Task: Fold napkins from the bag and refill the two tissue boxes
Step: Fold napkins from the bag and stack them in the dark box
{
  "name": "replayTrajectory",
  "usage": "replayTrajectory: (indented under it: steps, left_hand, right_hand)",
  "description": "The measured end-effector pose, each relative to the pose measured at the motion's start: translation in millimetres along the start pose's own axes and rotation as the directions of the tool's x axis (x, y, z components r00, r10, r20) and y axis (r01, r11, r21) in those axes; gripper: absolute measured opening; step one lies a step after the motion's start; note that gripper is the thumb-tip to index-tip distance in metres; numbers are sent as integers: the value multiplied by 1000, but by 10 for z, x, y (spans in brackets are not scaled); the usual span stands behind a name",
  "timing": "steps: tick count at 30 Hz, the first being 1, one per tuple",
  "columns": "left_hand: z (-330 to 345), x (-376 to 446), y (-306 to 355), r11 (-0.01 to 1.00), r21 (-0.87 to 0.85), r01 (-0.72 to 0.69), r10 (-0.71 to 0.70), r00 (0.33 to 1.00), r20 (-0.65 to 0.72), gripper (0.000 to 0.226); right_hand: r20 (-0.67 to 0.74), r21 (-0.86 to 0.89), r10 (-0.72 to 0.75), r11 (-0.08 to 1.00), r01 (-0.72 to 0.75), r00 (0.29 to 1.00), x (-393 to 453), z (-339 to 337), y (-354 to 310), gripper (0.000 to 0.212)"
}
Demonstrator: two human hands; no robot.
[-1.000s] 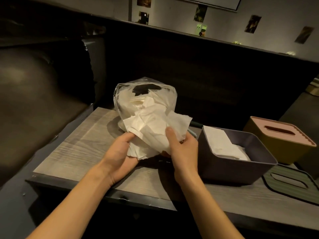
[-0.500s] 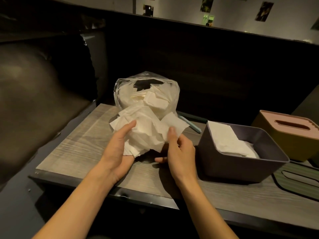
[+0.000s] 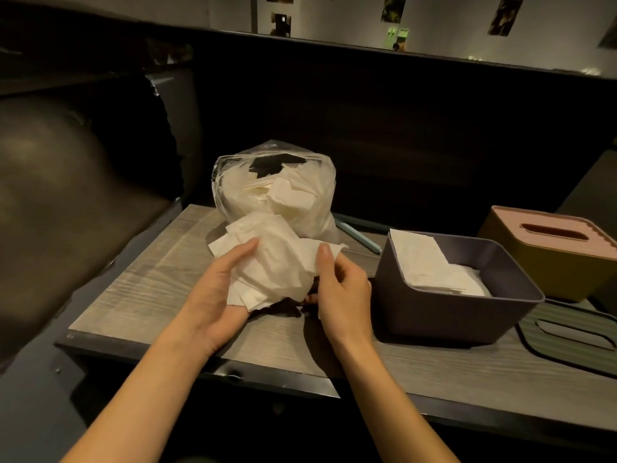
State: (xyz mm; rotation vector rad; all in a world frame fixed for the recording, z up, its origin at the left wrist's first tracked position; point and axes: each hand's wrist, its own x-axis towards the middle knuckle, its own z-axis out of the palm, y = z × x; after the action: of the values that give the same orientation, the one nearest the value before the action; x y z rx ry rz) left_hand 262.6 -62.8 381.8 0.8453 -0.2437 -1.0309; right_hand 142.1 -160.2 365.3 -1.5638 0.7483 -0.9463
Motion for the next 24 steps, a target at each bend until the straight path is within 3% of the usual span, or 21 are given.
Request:
replayTrajectory:
  steps: [7,16,19,22,24]
  left_hand:
    - [-47,8,57,980,-186,-63,55,997,-48,35]
    - [-41,11,31,989,-122,-83,75,995,-67,33]
    - [-27,26,14,993,-88,-82,74,993,-93,36]
    - [-43,46,6,989,-98,-108,94,986,-140,37]
    - [-51,47,3,989,-98,-115,99,983,-153,38]
  right_hand:
    - [-12,175,-10,984,12,1000,-14,-43,-6,27]
    - [31,335,-65,941,51,997,-64,-29,-79,23]
    - [200,185,-56,983,19,978,-97,-14,-47,34]
    - [333,-90,-34,994,67,942,-117,5,8,72]
    - [362,-243,-32,962,127,932,-102,14,41,73]
